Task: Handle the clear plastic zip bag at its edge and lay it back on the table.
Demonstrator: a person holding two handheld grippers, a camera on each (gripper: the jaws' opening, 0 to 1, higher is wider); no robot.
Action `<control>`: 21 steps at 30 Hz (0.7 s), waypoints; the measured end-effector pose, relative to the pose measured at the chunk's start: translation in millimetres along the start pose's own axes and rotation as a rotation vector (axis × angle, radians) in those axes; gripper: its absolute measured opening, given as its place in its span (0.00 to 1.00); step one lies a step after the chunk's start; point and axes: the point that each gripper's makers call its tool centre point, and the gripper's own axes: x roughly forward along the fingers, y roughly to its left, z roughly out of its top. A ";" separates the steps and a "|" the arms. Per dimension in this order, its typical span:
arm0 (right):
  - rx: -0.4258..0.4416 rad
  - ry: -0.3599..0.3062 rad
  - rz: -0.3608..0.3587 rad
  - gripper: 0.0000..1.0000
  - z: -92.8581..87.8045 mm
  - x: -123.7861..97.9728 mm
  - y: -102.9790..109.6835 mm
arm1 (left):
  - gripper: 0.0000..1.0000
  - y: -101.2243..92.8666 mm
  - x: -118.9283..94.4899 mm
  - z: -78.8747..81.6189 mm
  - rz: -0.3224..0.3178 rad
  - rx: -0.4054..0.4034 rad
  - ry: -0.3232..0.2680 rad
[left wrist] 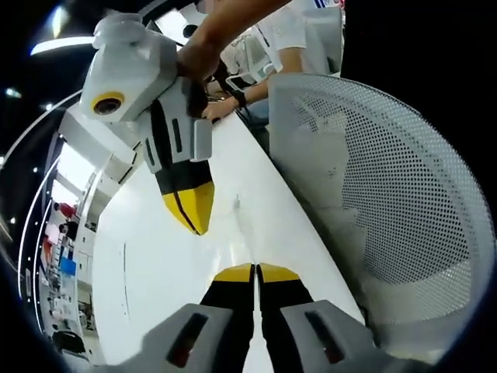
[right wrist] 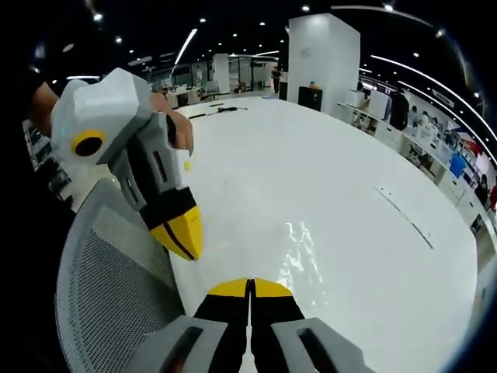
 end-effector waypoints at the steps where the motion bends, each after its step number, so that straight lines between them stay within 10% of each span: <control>1: 0.003 -0.003 -0.003 0.00 0.3 0.0 -0.4 | 0.00 0.3 -0.1 -0.6 0.003 -0.004 0.000; 21: 0.036 -0.029 -0.059 0.00 1.4 -3.9 -13.0 | 0.00 6.2 -9.6 -9.6 0.063 -0.119 -0.006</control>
